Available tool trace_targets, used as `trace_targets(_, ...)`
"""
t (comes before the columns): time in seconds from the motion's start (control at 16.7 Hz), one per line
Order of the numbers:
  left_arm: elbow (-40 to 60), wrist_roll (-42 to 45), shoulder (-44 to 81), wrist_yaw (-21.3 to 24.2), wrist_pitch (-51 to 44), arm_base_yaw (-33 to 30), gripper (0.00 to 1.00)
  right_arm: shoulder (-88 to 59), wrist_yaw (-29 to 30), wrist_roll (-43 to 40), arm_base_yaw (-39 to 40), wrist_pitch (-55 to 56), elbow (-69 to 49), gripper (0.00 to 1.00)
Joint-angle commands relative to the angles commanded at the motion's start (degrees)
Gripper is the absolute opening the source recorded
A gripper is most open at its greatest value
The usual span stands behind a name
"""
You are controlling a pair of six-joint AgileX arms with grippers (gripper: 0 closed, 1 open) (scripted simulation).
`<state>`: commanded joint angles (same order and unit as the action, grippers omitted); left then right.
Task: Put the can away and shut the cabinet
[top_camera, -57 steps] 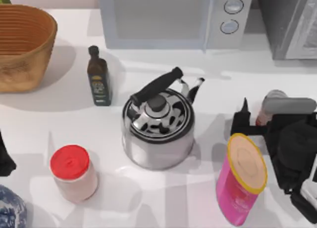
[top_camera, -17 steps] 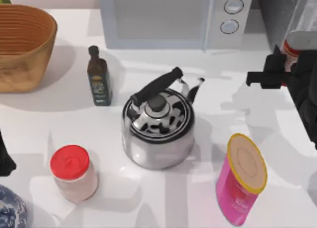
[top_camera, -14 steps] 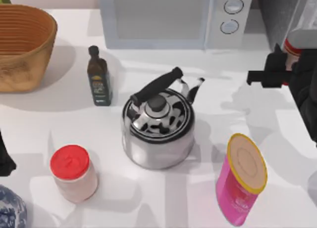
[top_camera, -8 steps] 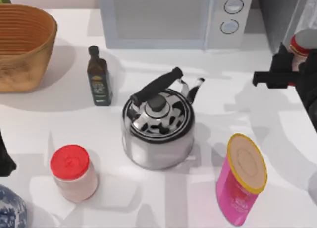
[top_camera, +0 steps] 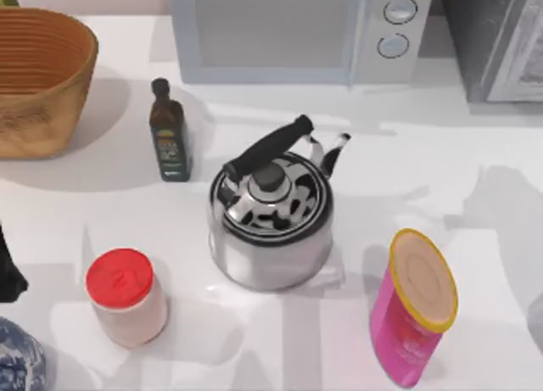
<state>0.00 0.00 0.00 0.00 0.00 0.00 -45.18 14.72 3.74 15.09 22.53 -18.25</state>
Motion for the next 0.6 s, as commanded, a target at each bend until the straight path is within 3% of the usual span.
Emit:
trace_targets(0.36,0.00,0.00,0.00,0.00,0.00,0.00,1.00,31.72,-9.18,-2.40,-9.70,-14.30,11.59,0.00)
trace_targets(0.6,0.00,0.00,0.00,0.00,0.00,0.00,1.00,43.07,-13.74,-3.50,-14.15,-21.09,17.08,0.00)
